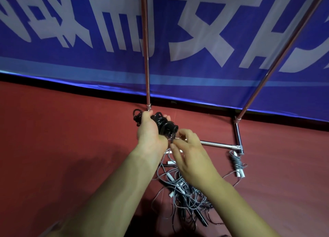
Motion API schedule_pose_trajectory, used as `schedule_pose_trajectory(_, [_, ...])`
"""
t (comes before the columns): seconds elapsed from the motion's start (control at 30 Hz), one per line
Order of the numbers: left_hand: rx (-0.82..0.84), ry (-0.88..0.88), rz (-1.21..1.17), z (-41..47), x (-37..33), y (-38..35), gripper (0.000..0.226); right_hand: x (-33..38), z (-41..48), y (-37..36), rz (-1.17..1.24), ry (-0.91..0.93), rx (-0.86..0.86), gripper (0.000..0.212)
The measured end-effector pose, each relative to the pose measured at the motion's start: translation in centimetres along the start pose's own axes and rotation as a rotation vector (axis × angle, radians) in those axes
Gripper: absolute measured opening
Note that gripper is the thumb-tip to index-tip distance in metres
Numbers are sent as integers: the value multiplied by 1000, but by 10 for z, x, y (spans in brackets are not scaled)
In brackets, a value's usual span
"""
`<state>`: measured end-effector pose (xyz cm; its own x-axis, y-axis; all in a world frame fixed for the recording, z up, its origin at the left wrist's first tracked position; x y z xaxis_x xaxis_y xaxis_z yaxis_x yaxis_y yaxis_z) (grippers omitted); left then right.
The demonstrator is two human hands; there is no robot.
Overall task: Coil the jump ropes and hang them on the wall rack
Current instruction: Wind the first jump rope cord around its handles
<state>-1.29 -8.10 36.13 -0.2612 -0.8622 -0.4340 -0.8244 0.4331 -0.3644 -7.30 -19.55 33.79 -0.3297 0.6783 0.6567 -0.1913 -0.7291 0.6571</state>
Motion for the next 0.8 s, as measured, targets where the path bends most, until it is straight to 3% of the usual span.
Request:
schedule_pose_trajectory(0.1, [-46, -97, -34, -1, -6, 1, 17, 16, 1, 1, -100, 140, -57, 17])
schedule_pose_trajectory(0.23, [-66, -153, -14, 1, -9, 3, 13, 17, 5, 6, -74, 191, -187, 20])
schedule_pose_trajectory(0.37, [-12, -116, -23, 2, -14, 1, 14, 11, 4, 8, 317, -125, -204, 8])
schedule_pose_trajectory(0.47, [44, -93, 33, 3, -15, 0, 11, -10, 8, 8, 62, -118, -130, 13])
schedule_pose_trajectory(0.53, [81, -102, 113, 2, -9, -1, 11, -22, 15, 14, 61, -213, -160, 27])
schedule_pose_trajectory(0.6, [113, -154, 173, -2, -4, -3, 11, -22, 20, 21, 316, -510, -188, 37])
schedule_pose_trajectory(0.7, [202, -308, 240, -9, 0, -9, 14, -7, 21, 19, 989, -1066, -57, 38])
schedule_pose_trajectory(0.73, [239, -372, 257, -12, 1, -10, 17, -1, 20, 19, 1142, -1156, 33, 42])
schedule_pose_trajectory(0.8, [305, -481, 300, -17, 2, -11, 20, 10, 22, 20, 1295, -1137, 189, 41])
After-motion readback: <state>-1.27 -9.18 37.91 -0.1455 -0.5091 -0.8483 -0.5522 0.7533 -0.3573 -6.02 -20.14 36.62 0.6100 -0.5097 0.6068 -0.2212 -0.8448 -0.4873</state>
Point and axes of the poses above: each hand's wrist, its own z-axis towards the middle knuckle, its own y-axis out of the back of the hand, x = y × z, the point moved 3 cm from there along z, towards the middle knuckle, and after that the axes turned 15 degrees about -x, right-handed, at the moved point
